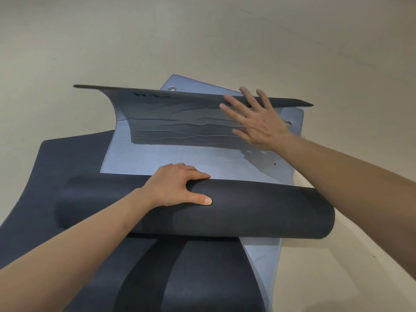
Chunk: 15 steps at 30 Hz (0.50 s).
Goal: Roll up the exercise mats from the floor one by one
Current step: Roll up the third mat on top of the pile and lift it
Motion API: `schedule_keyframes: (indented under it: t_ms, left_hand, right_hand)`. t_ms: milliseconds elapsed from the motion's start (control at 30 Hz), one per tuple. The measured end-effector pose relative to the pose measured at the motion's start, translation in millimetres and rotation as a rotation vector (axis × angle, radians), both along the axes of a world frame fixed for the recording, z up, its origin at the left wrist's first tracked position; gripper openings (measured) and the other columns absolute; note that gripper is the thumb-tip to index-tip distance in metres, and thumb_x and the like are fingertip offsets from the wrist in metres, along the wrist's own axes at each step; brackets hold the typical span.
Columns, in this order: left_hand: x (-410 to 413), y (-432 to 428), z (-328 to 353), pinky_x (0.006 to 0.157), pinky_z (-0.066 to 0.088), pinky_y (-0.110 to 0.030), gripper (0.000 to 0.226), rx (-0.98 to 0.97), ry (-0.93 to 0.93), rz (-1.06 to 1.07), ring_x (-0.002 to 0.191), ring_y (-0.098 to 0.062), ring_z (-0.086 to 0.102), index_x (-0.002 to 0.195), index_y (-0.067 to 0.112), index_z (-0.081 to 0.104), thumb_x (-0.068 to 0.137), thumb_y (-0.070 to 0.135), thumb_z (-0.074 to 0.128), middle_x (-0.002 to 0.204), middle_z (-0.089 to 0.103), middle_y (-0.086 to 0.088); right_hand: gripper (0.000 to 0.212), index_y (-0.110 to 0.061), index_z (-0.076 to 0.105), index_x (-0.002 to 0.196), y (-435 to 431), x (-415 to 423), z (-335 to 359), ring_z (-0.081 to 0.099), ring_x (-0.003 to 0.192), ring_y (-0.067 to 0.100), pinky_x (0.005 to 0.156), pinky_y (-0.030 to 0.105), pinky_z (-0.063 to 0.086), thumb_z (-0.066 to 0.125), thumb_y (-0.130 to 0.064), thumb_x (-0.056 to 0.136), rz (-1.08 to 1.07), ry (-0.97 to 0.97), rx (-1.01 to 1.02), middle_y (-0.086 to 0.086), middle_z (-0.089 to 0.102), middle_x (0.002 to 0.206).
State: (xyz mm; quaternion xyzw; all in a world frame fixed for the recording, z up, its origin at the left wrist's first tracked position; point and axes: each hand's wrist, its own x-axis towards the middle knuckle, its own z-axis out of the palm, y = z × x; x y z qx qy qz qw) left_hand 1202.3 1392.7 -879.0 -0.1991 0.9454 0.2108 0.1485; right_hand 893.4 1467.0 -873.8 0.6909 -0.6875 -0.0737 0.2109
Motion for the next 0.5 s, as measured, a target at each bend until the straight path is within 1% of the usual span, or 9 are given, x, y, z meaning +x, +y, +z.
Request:
schedule_keyframes:
  t_ms: [67,133,200,233,333,400,433,467,500]
  left_hand:
    - [-0.1,0.2,0.0,0.097,0.040,-0.030,0.085,0.008,0.000,0.007,0.121,-0.003,0.050,0.146,0.052,0.046,0.072,0.095,0.043,0.138,0.056,0.025]
    - [-0.9,0.0,-0.3,0.096,0.039,-0.029,0.084,0.010,-0.002,0.007,0.122,-0.003,0.050,0.146,0.052,0.046,0.073,0.095,0.044,0.138,0.056,0.025]
    - [-1.5,-0.3,-0.8,0.093,0.037,-0.028,0.084,0.007,-0.003,0.008,0.122,-0.003,0.049,0.146,0.053,0.046,0.073,0.095,0.044,0.138,0.056,0.026]
    - [-1.5,-0.1,-0.6,0.092,0.036,-0.028,0.084,0.010,-0.004,0.012,0.122,-0.003,0.049,0.145,0.053,0.046,0.073,0.095,0.043,0.138,0.056,0.026]
    - [-1.4,0.4,1.5,0.093,0.038,-0.028,0.087,0.002,-0.016,0.012,0.121,-0.004,0.050,0.145,0.054,0.046,0.070,0.098,0.039,0.139,0.056,0.026]
    - [-2.1,0.8,3.7,0.092,0.038,-0.029,0.091,-0.008,-0.030,0.013,0.122,-0.005,0.050,0.145,0.054,0.046,0.067,0.100,0.034,0.139,0.056,0.025]
    - [-2.9,0.8,4.6,0.092,0.037,-0.030,0.092,-0.012,-0.038,0.016,0.123,-0.006,0.051,0.145,0.054,0.046,0.066,0.100,0.033,0.139,0.057,0.025]
    - [-4.2,0.5,5.7,0.091,0.037,-0.030,0.093,-0.016,-0.048,0.021,0.123,-0.007,0.051,0.145,0.054,0.046,0.065,0.101,0.032,0.139,0.057,0.024]
    - [-6.0,-0.1,7.2,0.091,0.036,-0.031,0.094,-0.020,-0.062,0.030,0.124,-0.008,0.052,0.144,0.055,0.047,0.064,0.101,0.031,0.138,0.058,0.023]
  right_hand:
    - [0.076,-0.028,0.015,0.163,-11.8,2.6,6.5,-0.001,0.156,0.042,0.122,0.066,0.005,0.040,-0.063,0.099,-0.109,-0.033,-0.016,0.000,-0.004,0.172]
    - [0.079,-0.032,0.023,0.161,-25.5,10.1,17.0,-0.005,0.152,0.052,0.119,0.070,-0.002,0.041,-0.070,0.094,-0.277,-0.079,-0.011,0.005,-0.008,0.171]
    - [0.082,-0.039,0.021,0.160,-37.4,22.0,29.0,-0.010,0.148,0.061,0.116,0.072,-0.008,0.042,-0.074,0.088,-0.429,-0.100,-0.006,0.013,-0.016,0.169]
    - [0.084,-0.041,0.019,0.160,-40.2,28.9,32.9,-0.011,0.146,0.062,0.114,0.073,-0.009,0.043,-0.074,0.086,-0.453,-0.118,-0.014,0.015,-0.017,0.168]
    - [0.086,-0.043,0.012,0.160,-28.9,48.4,32.0,-0.014,0.148,0.058,0.114,0.076,-0.005,0.043,-0.075,0.087,-0.372,-0.182,0.004,0.012,-0.019,0.169]
    - [0.085,-0.043,0.007,0.161,-10.0,62.3,26.2,-0.015,0.151,0.052,0.116,0.075,-0.002,0.039,-0.077,0.089,-0.350,-0.259,0.085,0.007,-0.021,0.169]
    - [0.083,-0.043,0.007,0.160,1.7,69.3,23.4,-0.013,0.153,0.048,0.117,0.073,0.001,0.037,-0.076,0.091,-0.353,-0.335,0.139,0.004,-0.020,0.169]
    - [0.081,-0.042,0.009,0.160,14.7,76.2,21.9,-0.006,0.154,0.044,0.118,0.070,0.005,0.037,-0.075,0.092,-0.348,-0.426,0.192,0.002,-0.014,0.171]
    - [0.078,-0.040,0.014,0.160,28.7,82.7,20.9,0.005,0.155,0.039,0.120,0.064,0.011,0.039,-0.073,0.094,-0.326,-0.513,0.235,0.002,-0.003,0.172]
